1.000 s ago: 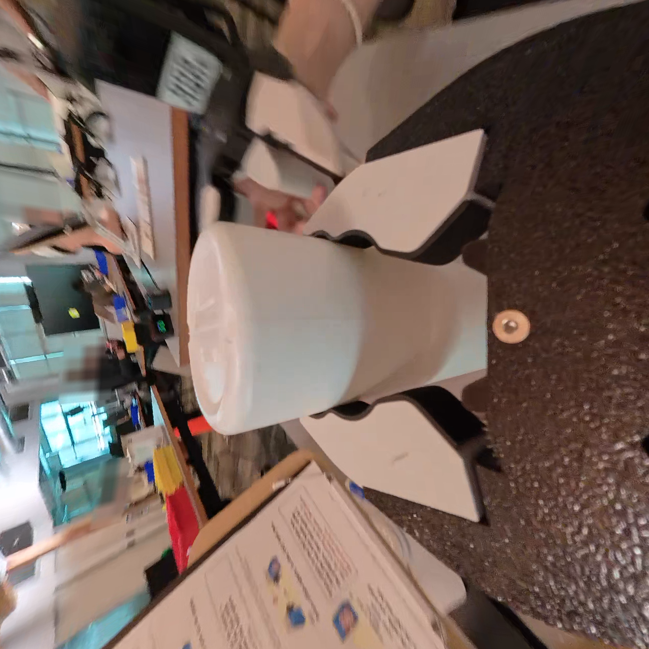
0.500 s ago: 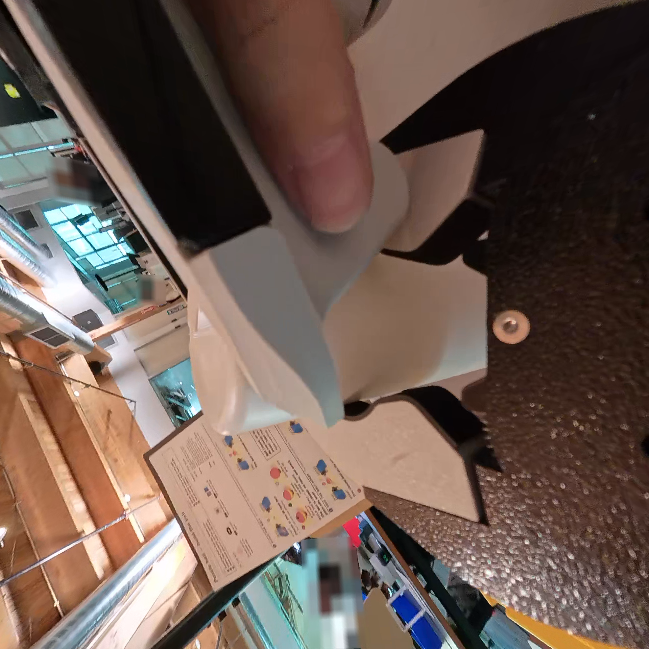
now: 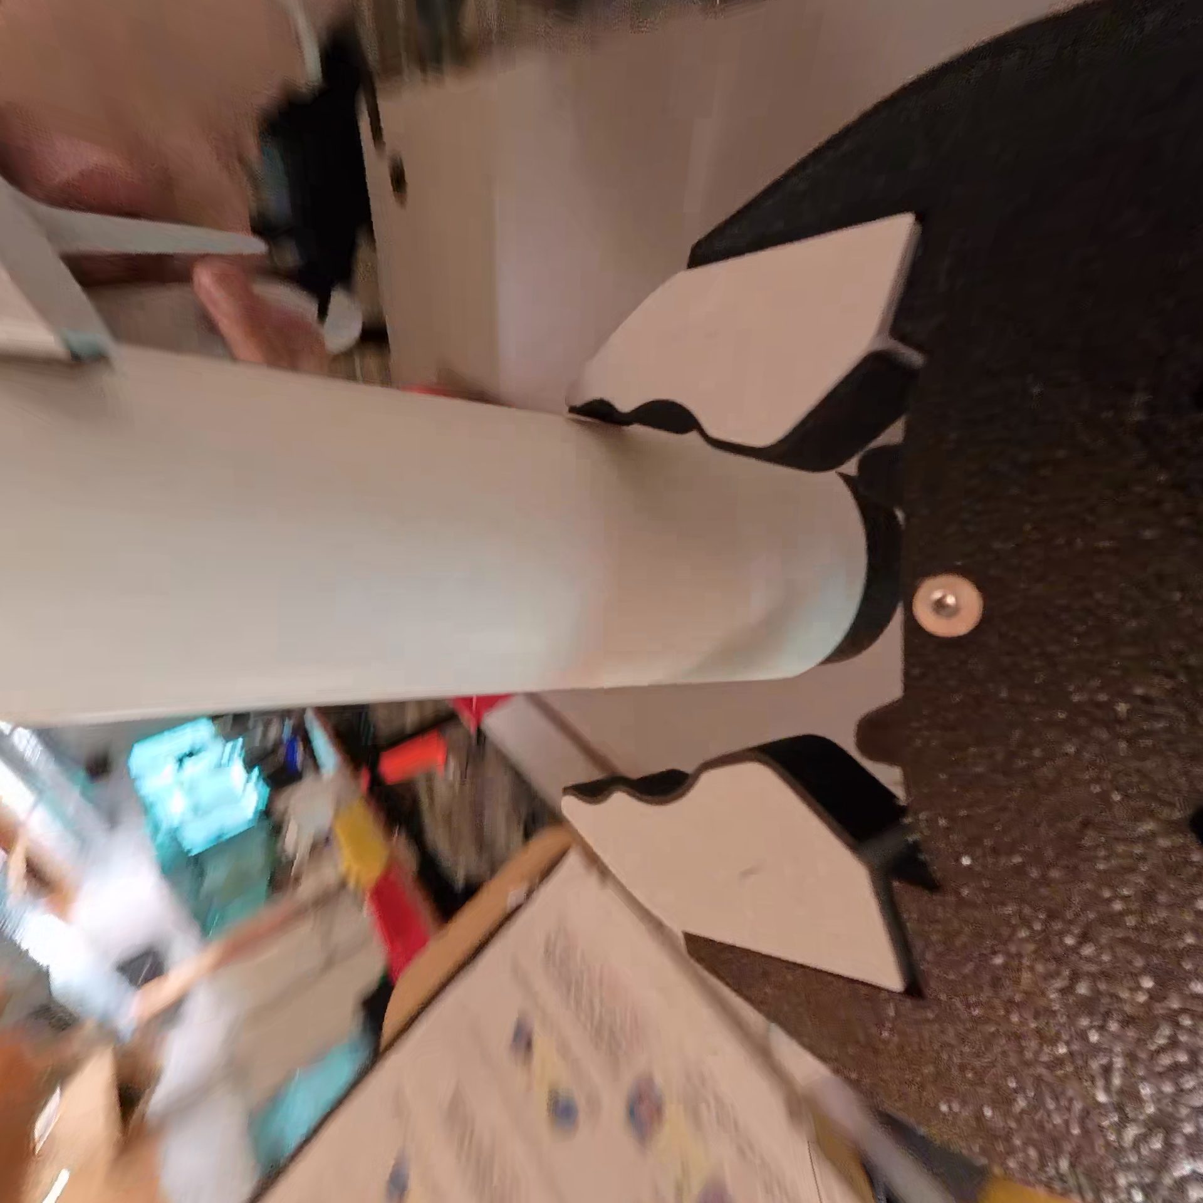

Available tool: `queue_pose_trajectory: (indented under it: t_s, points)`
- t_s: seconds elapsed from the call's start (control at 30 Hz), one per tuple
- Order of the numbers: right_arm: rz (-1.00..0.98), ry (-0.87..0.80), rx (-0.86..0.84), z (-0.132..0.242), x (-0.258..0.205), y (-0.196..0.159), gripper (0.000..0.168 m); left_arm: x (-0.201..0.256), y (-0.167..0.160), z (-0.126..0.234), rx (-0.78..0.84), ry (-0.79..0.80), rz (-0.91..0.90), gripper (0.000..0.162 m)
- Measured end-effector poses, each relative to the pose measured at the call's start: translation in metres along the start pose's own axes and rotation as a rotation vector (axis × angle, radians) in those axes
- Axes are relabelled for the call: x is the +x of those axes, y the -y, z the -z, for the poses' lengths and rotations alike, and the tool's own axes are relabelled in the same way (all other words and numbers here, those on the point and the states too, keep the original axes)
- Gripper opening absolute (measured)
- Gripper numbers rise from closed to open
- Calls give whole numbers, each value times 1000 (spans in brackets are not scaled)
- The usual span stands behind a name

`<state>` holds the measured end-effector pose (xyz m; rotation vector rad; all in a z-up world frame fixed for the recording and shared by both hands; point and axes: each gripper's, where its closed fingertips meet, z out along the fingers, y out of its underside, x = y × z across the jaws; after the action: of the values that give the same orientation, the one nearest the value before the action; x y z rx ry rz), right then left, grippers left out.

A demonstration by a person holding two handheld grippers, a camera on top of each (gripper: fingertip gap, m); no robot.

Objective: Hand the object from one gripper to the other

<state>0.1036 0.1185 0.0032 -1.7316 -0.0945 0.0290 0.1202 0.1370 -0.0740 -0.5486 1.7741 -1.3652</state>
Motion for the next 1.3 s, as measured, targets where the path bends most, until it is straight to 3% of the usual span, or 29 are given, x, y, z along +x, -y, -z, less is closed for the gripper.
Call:
queue_pose_trajectory:
  t_s: [0.17, 0.37, 0.5, 0.63, 0.77, 0.87, 1.07, 1.2, 1.3]
  points:
    - [106, 369, 36, 18, -41, 15, 86, 44, -15, 35, -49, -628, 332, 105]
    - [175, 598, 137, 25, -64, 35, 86, 98, -15, 66, -51, -1113, 486, 108]
    - [190, 679, 121, 23, -69, 32, 87, 115, -8, 72, 29, -1271, 576, 105]
    - [198, 671, 93, 22, -67, 25, 86, 115, -14, 66, 77, -1251, 591, 104]
    - [198, 482, 108, 18, -37, 23, 80, 112, -28, 46, 37, -1071, 537, 103]
    - [139, 319, 42, 15, -12, 20, 91, 92, -38, 31, 36, -872, 490, 103]
    - [81, -103, -79, 23, 33, 14, 114, 5, -60, 3, -157, -120, 181, 103]
    - [27, -176, -125, 11, 28, -3, 123, -33, -37, 7, -111, 259, -9, 104]
    - [-26, -176, -28, 6, 16, 9, 123, -64, -24, 26, -172, 607, -219, 104]
